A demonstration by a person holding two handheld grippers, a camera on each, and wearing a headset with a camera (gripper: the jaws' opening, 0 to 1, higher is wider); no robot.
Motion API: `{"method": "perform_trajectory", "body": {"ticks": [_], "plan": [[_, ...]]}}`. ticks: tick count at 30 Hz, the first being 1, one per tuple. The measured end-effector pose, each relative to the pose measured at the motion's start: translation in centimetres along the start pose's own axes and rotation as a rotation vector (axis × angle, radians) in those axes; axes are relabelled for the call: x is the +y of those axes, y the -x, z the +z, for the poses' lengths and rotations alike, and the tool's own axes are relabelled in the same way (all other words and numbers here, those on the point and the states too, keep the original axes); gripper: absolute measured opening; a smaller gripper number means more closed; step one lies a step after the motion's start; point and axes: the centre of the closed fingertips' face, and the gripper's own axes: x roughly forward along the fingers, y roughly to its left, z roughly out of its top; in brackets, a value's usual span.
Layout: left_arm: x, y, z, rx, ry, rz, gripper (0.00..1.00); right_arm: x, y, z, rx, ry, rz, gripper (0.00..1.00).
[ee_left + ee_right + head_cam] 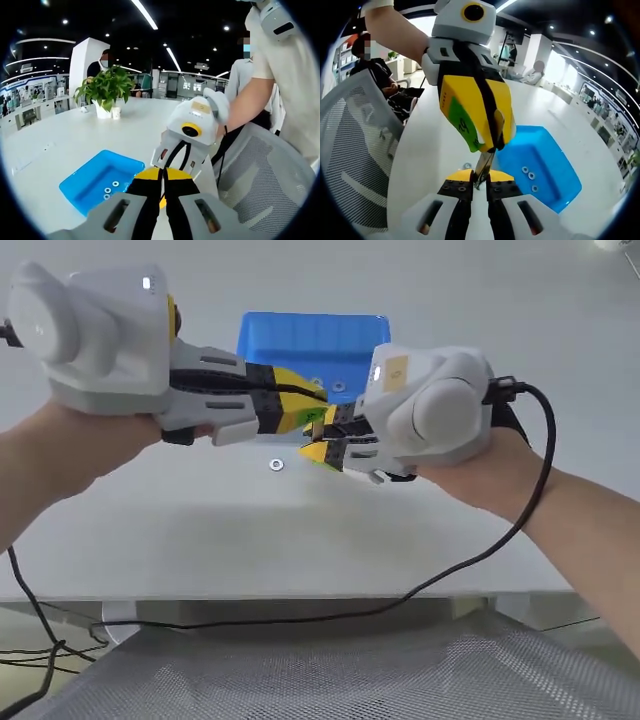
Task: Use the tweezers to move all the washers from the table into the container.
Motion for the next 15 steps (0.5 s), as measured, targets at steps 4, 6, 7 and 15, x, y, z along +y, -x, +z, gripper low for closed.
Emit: {"method": "perform_trajectory", "body": {"ticks": [4,6,7,15], "plan": [[0.2,0.0,0.4,-0.006,-0.002,0.002,0.04,-0.4,0.2,0.3,-0.001,0.003,-0.005,0.11],[0.3,0.1,0.6,-0.007,-0.004,0.002,0.04,-0.5,0.3,0.5,-0.001,0.006,-0.008,0.11],[0.3,0.1,0.7,-0.008,-0.005,0.002,0.04,-0.5,0.3,0.5,-0.001,0.006,-0.008,0.11],[0.5,0.7,1.8,-0.013,-0.018,0.009,0.04,-1.1,0.7,1.6,-0.005,0.019,-0.016,0.11]]}}
